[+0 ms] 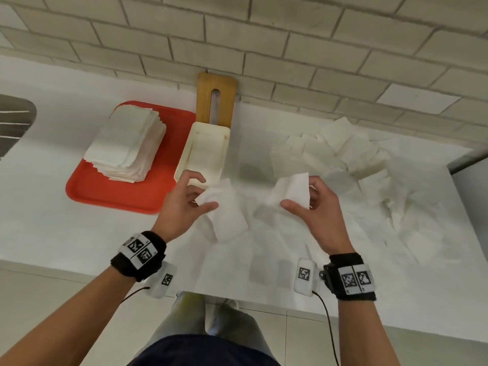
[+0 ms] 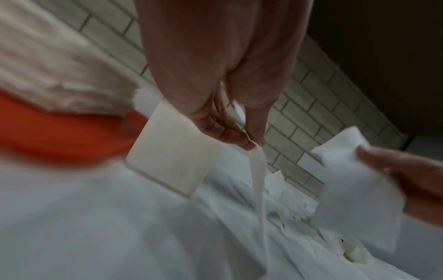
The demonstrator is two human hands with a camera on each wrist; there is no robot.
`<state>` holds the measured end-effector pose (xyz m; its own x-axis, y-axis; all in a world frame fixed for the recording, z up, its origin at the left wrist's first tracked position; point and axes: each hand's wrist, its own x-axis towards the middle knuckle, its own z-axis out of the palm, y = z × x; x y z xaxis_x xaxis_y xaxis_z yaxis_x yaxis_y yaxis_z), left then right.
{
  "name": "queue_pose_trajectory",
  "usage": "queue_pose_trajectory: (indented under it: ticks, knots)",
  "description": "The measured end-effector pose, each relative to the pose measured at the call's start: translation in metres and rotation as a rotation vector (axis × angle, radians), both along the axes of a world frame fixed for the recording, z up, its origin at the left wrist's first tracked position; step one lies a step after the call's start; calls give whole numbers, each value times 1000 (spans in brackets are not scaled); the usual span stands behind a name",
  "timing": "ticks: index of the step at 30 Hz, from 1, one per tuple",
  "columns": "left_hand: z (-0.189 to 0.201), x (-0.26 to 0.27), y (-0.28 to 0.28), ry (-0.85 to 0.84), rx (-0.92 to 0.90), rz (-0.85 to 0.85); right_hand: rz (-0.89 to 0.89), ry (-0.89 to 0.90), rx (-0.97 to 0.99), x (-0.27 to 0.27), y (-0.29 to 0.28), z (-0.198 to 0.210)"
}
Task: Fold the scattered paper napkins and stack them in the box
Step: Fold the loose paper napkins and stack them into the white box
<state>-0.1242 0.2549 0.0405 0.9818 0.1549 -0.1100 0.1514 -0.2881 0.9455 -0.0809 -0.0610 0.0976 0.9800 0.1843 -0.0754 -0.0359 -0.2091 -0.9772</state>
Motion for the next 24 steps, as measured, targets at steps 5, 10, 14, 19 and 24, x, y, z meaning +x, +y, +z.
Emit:
queue_pose_trajectory:
  ticks: [5, 10, 14, 19, 24]
  knots:
    - [61, 11, -10, -196, 97, -167, 173, -40, 145, -18, 24, 39]
    - [107, 9, -29, -297, 19, -152, 21, -158, 122, -23, 71, 5]
    - [118, 12, -28, -330, 114, -174, -92, -86, 343, -27, 98, 2]
    - [122, 16, -17, -355, 224, -183, -186, -80, 418, -19, 114, 22]
    - [124, 23, -1, -371, 231, -149, -235, -134, 381, -10, 133, 25]
